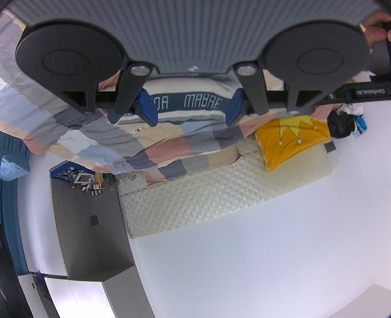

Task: Fold large clothes

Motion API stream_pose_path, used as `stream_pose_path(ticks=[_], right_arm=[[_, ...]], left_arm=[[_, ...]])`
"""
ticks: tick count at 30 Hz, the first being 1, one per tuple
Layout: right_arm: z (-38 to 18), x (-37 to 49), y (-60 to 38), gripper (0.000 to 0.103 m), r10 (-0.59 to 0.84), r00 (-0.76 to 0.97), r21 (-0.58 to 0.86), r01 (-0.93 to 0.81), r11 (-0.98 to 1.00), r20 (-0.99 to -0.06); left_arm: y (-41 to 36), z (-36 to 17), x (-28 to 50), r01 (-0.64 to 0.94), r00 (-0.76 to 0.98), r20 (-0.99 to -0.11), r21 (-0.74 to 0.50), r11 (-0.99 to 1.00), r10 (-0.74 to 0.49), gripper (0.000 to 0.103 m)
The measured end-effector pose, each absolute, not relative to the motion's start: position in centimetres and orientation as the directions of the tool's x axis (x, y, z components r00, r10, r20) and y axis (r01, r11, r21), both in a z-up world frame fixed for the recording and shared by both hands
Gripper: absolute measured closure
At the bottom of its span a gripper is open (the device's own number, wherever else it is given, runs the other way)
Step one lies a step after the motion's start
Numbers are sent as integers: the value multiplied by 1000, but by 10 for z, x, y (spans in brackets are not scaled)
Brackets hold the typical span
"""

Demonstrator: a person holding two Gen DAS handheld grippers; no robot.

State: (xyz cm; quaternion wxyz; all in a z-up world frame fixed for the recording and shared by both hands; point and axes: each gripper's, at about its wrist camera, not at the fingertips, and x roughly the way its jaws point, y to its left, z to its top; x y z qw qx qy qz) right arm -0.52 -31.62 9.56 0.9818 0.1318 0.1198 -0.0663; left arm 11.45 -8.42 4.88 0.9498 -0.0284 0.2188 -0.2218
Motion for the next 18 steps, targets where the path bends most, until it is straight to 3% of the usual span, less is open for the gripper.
stream_pose_path(ticks=[13,18], right_arm=[[48,-43,-286,38,-115,952,171,168,971,-285],[31,-46,-276,38,-120,946,146,170,975,-302]], left_arm=[[-75,8,49,404,825,-395,-85,911,-403,5],[-70,-5,42,410,818,-393,-114,905,-420,4]])
